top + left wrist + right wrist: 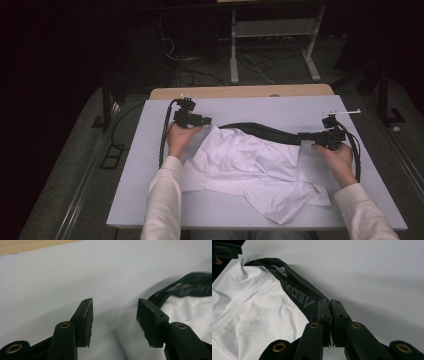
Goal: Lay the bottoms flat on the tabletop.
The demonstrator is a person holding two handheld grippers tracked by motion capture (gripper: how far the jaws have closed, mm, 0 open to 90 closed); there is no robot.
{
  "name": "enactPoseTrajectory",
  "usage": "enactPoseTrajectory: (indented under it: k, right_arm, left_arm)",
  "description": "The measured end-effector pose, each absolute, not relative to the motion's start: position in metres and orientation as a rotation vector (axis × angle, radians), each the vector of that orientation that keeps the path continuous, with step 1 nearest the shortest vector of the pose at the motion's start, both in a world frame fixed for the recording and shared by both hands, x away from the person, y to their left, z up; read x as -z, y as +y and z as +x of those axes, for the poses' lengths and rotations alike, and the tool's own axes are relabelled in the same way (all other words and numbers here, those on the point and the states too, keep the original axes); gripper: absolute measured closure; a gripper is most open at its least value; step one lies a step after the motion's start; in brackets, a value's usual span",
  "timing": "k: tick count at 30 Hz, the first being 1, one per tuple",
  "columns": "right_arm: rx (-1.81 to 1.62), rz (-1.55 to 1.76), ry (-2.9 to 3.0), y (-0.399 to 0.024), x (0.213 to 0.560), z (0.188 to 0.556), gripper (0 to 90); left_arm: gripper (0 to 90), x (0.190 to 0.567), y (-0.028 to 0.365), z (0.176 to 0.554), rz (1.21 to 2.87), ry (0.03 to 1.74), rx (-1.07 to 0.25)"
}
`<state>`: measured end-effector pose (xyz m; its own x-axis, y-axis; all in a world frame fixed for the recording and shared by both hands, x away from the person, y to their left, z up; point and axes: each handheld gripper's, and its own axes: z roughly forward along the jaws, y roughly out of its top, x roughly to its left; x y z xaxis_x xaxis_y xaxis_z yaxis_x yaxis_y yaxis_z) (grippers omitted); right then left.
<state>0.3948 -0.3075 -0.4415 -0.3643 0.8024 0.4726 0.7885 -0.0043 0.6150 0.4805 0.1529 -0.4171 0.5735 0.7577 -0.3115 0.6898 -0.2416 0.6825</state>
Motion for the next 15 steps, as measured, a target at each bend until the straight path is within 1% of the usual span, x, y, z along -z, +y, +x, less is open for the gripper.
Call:
enactPoseTrajectory:
  k: [2, 5, 7, 8, 9, 11, 13, 15]
  right_arm:
    - [-1.346, 1.762, 2.205, -0.308, 0.442, 0.395, 86.0]
    - [-1.348, 1.767, 2.204, -0.310, 0.443, 0.394, 86.1]
    - [-1.346, 1.768, 2.204, -0.310, 0.443, 0.394, 86.0]
    - [-1.346, 1.769, 2.204, -0.310, 0.443, 0.393, 86.1]
    - [-1.344, 1.768, 2.204, -0.309, 0.443, 0.393, 86.0]
    - [-1.340, 1.769, 2.205, -0.309, 0.442, 0.393, 86.1]
    - [-1.334, 1.770, 2.206, -0.308, 0.442, 0.392, 86.0]
    - [-1.334, 1.768, 2.207, -0.309, 0.443, 0.392, 86.1]
  left_arm:
    - [45.9, 0.420, 0.150, 0.479, 1.959, 1.139, -0.055]
    - [44.7, 0.422, 0.144, 0.476, 2.011, 1.137, -0.010]
    - [45.9, 0.424, 0.141, 0.472, 2.051, 1.137, 0.021]
    - [51.6, 0.426, 0.139, 0.469, 2.069, 1.129, 0.041]
    - [63.3, 0.427, 0.138, 0.468, 2.083, 1.125, 0.054]
    - [75.8, 0.429, 0.137, 0.464, 2.089, 1.134, 0.052]
    - [80.1, 0.429, 0.137, 0.459, 2.074, 1.142, 0.039]
    - [80.6, 0.426, 0.138, 0.453, 2.081, 1.145, 0.030]
